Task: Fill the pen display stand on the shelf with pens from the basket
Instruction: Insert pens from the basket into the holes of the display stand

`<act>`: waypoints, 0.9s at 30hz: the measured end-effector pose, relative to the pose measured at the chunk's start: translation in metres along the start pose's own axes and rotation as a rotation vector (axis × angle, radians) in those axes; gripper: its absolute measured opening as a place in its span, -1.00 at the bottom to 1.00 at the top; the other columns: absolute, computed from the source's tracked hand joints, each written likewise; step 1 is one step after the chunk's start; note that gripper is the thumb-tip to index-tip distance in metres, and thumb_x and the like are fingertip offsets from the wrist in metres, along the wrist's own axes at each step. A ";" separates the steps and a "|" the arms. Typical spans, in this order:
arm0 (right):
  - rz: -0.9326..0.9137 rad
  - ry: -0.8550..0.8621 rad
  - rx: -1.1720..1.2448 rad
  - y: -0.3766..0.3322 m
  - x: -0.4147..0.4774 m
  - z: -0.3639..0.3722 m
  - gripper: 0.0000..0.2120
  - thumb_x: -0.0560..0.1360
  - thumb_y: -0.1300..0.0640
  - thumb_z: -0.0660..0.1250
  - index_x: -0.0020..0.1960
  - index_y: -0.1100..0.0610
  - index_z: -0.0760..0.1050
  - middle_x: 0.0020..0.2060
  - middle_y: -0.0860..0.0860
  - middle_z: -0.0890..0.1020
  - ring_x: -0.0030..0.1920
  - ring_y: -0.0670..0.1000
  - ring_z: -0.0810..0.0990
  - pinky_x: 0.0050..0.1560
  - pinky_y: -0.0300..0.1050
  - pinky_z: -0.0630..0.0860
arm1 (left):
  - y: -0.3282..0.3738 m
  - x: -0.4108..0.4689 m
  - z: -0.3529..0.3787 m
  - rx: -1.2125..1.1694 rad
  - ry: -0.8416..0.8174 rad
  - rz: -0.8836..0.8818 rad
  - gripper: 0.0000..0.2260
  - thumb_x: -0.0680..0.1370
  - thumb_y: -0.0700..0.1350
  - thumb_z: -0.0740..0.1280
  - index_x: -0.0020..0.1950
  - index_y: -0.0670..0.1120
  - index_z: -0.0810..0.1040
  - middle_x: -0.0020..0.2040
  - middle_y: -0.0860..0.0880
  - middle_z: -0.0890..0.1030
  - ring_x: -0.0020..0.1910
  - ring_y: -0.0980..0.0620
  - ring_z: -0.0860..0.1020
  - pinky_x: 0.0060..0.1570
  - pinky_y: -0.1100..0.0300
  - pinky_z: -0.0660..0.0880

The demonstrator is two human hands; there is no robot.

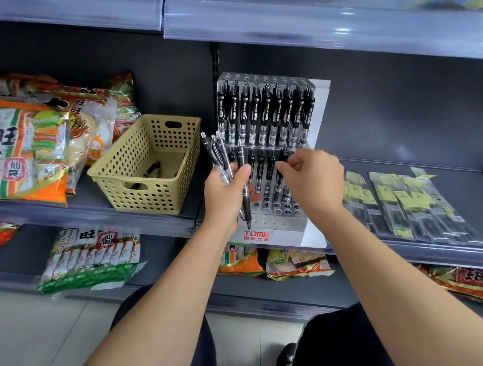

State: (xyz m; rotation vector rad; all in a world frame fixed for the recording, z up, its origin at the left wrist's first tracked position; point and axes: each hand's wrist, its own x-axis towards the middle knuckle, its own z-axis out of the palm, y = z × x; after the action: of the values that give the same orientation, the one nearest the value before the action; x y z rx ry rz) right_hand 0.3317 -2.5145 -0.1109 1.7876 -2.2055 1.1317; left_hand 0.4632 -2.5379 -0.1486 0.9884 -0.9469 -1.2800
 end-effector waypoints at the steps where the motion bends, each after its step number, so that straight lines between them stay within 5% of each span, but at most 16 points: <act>1: -0.012 -0.014 -0.028 0.001 0.000 0.002 -0.75 0.51 -0.01 0.35 -0.20 0.14 0.62 -0.38 0.05 0.64 -0.35 0.08 0.59 -0.31 -0.17 0.50 | 0.000 0.000 0.000 -0.001 0.003 0.000 -0.93 0.55 -0.21 0.35 -0.04 -0.10 0.48 -0.21 -0.08 0.50 -0.33 0.04 0.53 -0.29 0.01 0.61; 6: -0.051 -0.066 -0.192 0.002 -0.002 0.009 -0.56 0.57 -0.04 0.25 -0.39 0.19 0.41 -0.55 0.05 0.40 -0.44 0.14 0.45 -0.49 -0.25 0.13 | 0.001 0.000 0.001 -0.012 0.000 -0.008 -0.97 0.56 -0.21 0.33 -0.03 -0.13 0.49 -0.22 -0.13 0.55 -0.36 0.02 0.54 -0.31 0.04 0.59; 11: -0.061 -0.112 -0.261 0.000 -0.001 0.007 -0.52 0.60 -0.02 0.19 -0.45 0.11 0.21 -0.55 0.01 0.31 -0.41 0.13 0.42 -0.48 -0.24 0.12 | 0.001 -0.001 0.001 -0.013 -0.001 -0.003 -0.97 0.58 -0.22 0.31 -0.05 -0.12 0.51 -0.19 -0.16 0.64 -0.36 0.00 0.57 -0.30 0.03 0.58; 23: -0.063 -0.138 -0.277 0.001 -0.002 0.006 -0.55 0.56 0.00 0.26 -0.45 0.15 0.27 -0.55 0.03 0.35 -0.44 0.11 0.41 -0.47 -0.26 0.17 | 0.003 -0.003 0.000 0.001 -0.050 -0.020 -0.96 0.57 -0.21 0.32 -0.06 -0.11 0.53 -0.17 -0.17 0.58 -0.30 -0.04 0.57 -0.28 0.04 0.60; 27: -0.071 -0.132 0.005 -0.009 -0.003 0.001 -0.65 0.54 -0.03 0.30 -0.35 0.13 0.49 -0.51 0.01 0.50 -0.45 0.04 0.45 -0.44 -0.20 0.31 | 0.006 -0.005 0.001 -0.016 -0.101 -0.053 -0.98 0.56 -0.21 0.35 -0.06 -0.14 0.54 -0.25 -0.14 0.56 -0.35 -0.05 0.59 -0.30 0.03 0.60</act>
State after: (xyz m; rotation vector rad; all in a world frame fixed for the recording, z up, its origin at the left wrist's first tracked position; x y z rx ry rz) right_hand 0.3407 -2.5127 -0.1086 1.9800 -2.1902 1.0346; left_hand 0.4638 -2.5327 -0.1431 0.9492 -0.9920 -1.3906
